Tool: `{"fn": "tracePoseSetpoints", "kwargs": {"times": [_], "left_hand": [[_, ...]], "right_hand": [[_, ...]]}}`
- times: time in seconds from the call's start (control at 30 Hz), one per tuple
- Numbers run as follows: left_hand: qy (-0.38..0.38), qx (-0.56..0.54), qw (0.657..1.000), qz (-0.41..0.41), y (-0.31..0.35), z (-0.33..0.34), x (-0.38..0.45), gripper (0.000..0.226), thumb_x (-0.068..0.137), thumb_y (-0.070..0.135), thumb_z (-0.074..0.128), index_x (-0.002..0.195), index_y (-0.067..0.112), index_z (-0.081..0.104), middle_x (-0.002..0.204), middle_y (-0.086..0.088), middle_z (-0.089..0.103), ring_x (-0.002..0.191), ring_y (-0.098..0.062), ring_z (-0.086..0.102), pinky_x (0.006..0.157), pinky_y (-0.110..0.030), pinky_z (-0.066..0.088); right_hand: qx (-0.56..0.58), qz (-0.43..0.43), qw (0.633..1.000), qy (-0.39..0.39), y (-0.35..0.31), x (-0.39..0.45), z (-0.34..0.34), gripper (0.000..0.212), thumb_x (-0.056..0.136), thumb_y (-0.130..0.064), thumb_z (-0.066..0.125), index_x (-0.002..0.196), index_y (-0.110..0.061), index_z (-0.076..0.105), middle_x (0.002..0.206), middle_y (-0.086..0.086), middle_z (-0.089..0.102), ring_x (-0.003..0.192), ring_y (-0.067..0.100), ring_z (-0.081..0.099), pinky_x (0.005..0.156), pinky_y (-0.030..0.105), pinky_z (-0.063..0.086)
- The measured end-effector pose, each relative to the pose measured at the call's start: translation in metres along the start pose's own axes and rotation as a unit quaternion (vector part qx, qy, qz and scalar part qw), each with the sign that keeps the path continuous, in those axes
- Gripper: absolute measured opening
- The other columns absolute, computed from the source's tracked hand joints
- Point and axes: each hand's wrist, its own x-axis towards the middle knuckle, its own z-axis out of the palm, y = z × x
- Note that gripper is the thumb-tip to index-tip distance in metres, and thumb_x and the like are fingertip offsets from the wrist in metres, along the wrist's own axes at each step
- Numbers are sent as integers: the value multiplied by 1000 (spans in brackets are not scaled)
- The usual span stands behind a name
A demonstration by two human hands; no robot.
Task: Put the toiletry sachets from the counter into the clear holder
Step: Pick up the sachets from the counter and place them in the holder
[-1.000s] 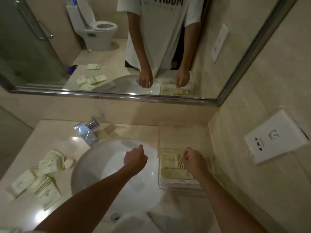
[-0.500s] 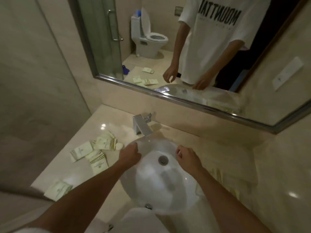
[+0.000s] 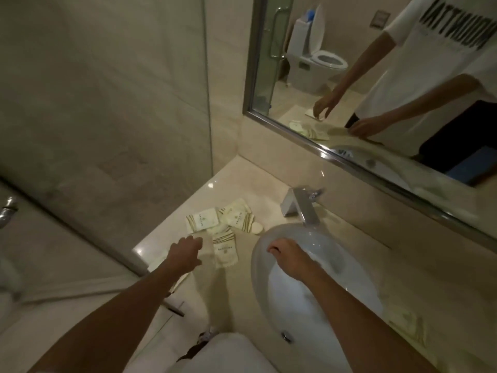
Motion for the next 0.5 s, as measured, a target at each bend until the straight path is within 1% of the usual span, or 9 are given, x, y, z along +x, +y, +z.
{"fn": "tracePoseSetpoints", "kwargs": {"times": [0.1,0.2,0.4,0.5], "left_hand": [[-13,72,997,40,-27,4,-6,49,79,32,70,123,26,48,126,0,46,117,-21,43,94,-36,38],[-9,111,992,56,-46,9,-10,49,83,30,64,129,27,46,131,-1,43,119,-21,41,95,-37,38],[1,122,991,63,-69,21,-12,49,85,14,54,131,22,40,134,-4,42,120,-24,41,93,-39,41],[9,119,990,69,-72,22,-9,54,83,8,55,133,18,38,134,-6,40,120,-26,40,91,-39,40]], "right_hand": [[-24,-20,999,-24,-22,14,15,23,96,-11,45,101,-15,67,111,7,61,100,23,59,86,35,50],[-52,-30,997,-52,-36,26,30,31,93,0,44,103,-19,67,113,7,57,103,21,58,86,35,51],[-68,-2,994,-90,-57,45,56,22,91,-15,48,108,-20,61,115,2,55,102,19,56,83,30,45],[-76,6,993,-91,-64,55,69,19,89,-19,51,107,-21,58,114,1,54,100,20,56,82,31,45]]}}
